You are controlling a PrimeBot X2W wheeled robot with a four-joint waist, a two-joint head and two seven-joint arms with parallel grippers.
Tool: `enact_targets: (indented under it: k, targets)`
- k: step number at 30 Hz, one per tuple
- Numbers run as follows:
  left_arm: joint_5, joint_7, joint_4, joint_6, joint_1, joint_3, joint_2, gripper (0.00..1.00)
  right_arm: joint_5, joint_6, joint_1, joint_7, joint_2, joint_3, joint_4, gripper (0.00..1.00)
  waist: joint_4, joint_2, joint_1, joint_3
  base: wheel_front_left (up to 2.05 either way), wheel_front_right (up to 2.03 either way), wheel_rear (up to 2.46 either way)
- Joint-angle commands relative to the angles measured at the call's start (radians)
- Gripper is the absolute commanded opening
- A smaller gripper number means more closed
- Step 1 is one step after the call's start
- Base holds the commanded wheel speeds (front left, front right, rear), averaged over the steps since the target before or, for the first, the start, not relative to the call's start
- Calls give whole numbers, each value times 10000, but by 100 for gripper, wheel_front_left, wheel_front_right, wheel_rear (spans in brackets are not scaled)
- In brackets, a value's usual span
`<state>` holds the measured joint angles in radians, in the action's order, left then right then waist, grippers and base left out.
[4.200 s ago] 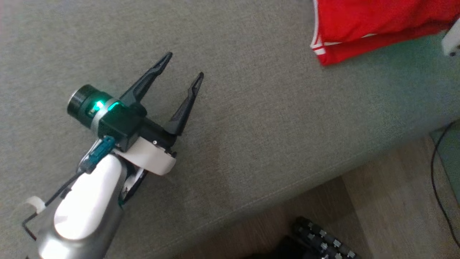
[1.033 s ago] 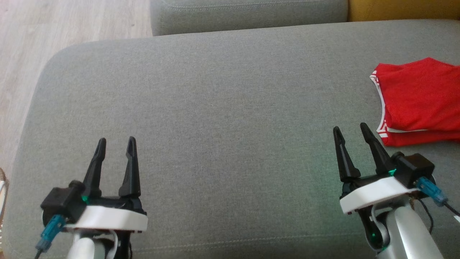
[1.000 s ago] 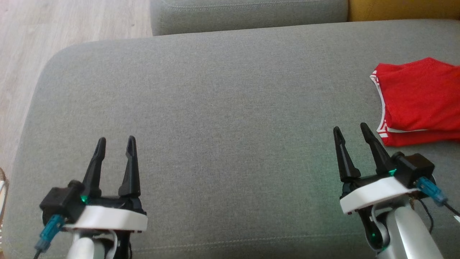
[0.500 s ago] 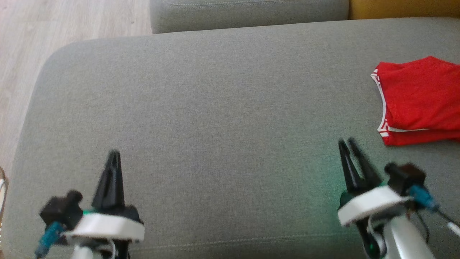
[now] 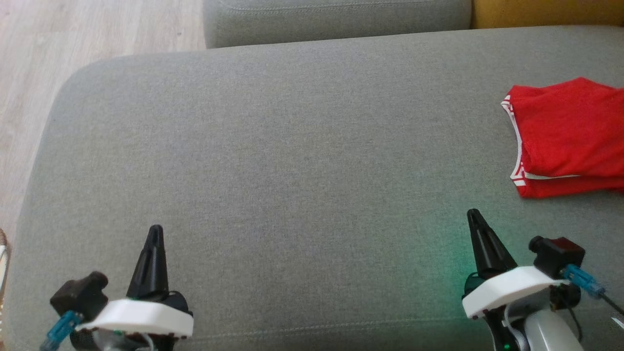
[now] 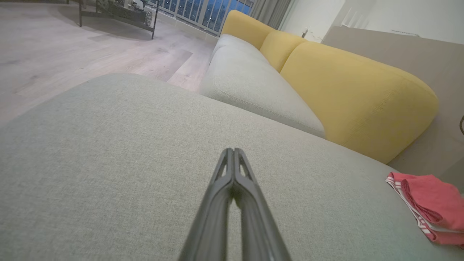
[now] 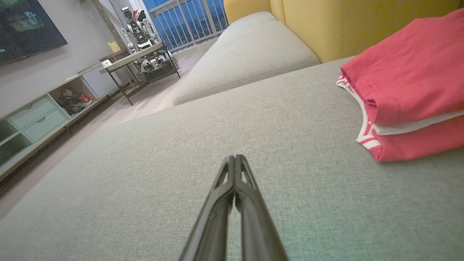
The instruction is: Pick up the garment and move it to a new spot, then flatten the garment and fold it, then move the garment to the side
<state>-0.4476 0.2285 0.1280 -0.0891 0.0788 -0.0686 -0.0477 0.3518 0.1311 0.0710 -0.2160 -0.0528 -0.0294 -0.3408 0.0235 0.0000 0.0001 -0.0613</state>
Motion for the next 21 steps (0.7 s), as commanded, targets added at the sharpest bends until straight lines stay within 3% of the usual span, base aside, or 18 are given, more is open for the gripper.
enact_targets:
  k: [1, 21]
  targets:
    - [-177, -60, -289, -37, -437, 106, -76, 0, 220, 0, 384, 53, -35, 67, 383, 0, -1, 0, 0, 3, 0, 0, 0]
    - [-2342, -564, -16, -108, -696, 289, -159, 0, 2489, -1, 378, 594, -63, 260, 488, 0, -43, 0, 0, 107, 0, 0, 0]
